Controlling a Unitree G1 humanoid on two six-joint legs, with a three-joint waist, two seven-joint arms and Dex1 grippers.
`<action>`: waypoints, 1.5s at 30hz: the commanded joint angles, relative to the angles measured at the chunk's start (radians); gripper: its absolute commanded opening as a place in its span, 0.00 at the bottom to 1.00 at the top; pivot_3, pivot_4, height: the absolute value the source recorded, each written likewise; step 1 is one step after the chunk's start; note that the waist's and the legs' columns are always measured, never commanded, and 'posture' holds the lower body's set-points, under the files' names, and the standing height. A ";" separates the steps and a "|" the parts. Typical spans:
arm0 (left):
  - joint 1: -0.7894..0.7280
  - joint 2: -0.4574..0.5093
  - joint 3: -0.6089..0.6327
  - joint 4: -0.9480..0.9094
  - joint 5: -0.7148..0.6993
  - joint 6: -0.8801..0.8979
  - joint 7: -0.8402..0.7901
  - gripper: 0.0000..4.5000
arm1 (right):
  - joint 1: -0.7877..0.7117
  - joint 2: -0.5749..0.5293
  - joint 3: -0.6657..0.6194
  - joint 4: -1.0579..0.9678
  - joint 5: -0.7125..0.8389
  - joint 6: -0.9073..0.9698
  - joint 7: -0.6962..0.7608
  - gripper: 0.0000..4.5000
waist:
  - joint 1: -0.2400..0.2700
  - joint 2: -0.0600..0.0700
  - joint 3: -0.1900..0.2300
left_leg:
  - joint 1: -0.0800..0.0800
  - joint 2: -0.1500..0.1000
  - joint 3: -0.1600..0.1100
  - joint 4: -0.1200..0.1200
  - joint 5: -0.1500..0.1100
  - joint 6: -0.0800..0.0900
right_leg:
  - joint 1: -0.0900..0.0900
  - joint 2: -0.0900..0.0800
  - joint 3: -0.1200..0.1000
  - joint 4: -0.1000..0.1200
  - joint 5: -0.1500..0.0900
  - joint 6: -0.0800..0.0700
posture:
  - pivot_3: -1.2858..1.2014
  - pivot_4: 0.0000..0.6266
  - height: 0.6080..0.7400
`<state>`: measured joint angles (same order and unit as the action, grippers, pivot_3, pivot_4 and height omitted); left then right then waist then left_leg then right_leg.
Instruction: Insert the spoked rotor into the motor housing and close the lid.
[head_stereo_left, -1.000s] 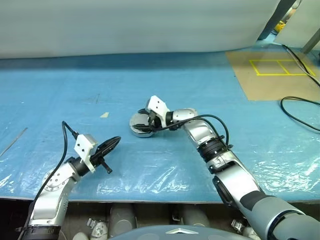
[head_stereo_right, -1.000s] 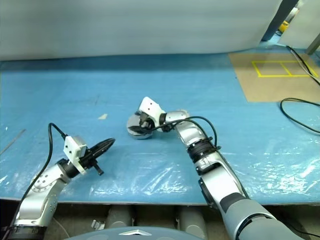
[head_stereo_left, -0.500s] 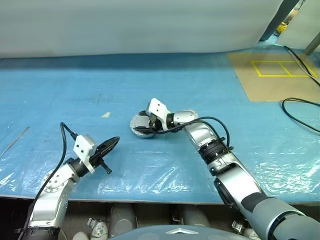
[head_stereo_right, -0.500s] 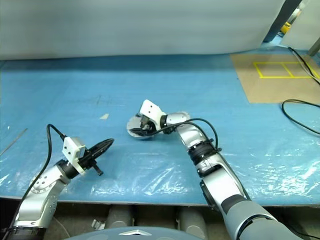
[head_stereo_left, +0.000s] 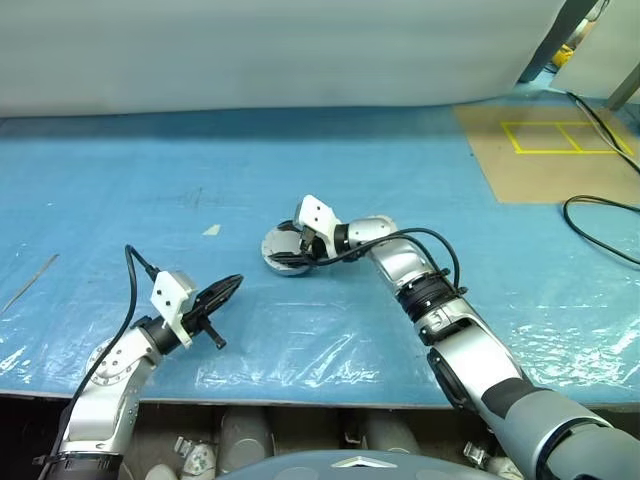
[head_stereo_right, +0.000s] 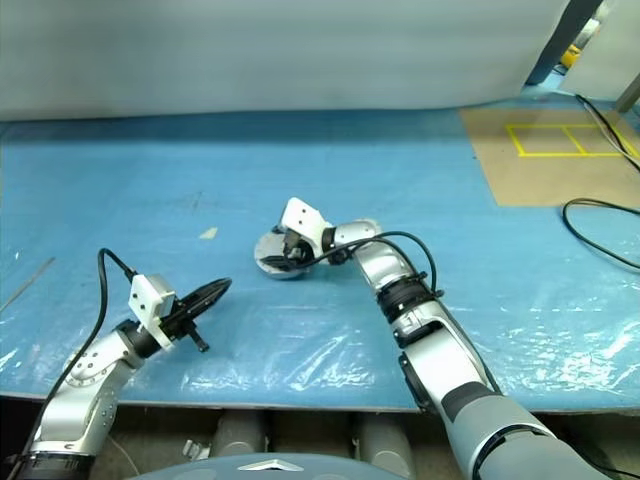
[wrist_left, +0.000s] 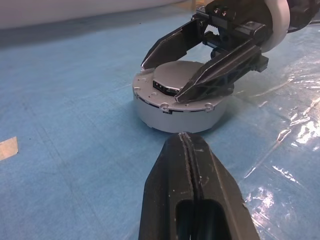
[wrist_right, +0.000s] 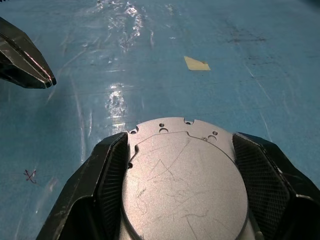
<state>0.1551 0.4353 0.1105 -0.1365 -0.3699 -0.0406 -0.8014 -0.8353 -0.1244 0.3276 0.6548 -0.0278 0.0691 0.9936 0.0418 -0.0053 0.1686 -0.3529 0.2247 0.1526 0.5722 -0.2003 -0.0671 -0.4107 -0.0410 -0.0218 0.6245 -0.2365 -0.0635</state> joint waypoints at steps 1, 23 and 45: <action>-0.002 0.001 -0.001 -0.035 -0.003 -0.017 0.001 0.00 | -0.034 -0.007 -0.005 0.022 -0.002 -0.012 0.020 0.66 | 0.000 0.000 0.000 | 0.000 0.000 0.000 0.000 0.000 0.000 | 0.000 0.000 0.000 0.000 0.000 0.000 | 0.52 0.24 1.00; -0.007 0.005 -0.014 -0.035 -0.002 -0.014 -0.007 0.00 | -0.062 -0.030 0.031 0.206 -0.065 -0.134 0.043 0.66 | 0.002 0.001 0.000 | 0.004 0.000 0.000 0.000 -0.002 0.004 | 0.004 -0.001 0.000 0.000 0.000 0.000 | 0.52 0.24 1.00; -0.043 0.004 -0.036 -0.027 0.004 -0.007 0.003 0.00 | 0.004 0.013 0.023 0.264 -0.076 -0.150 -0.069 0.66 | -0.001 0.008 -0.005 | 0.008 -0.001 0.001 -0.002 -0.002 0.004 | 0.009 -0.002 0.001 0.000 0.000 -0.001 | 0.52 0.24 1.00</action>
<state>0.1201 0.4337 0.0734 -0.1377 -0.3663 -0.0367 -0.7981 -0.8757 -0.0982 0.3265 0.8627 -0.0491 -0.1138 0.9490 0.0404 0.0024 0.1631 -0.3444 0.2240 0.1532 0.5697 -0.2026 -0.0632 -0.4012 -0.0425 -0.0209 0.6244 -0.2364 -0.0642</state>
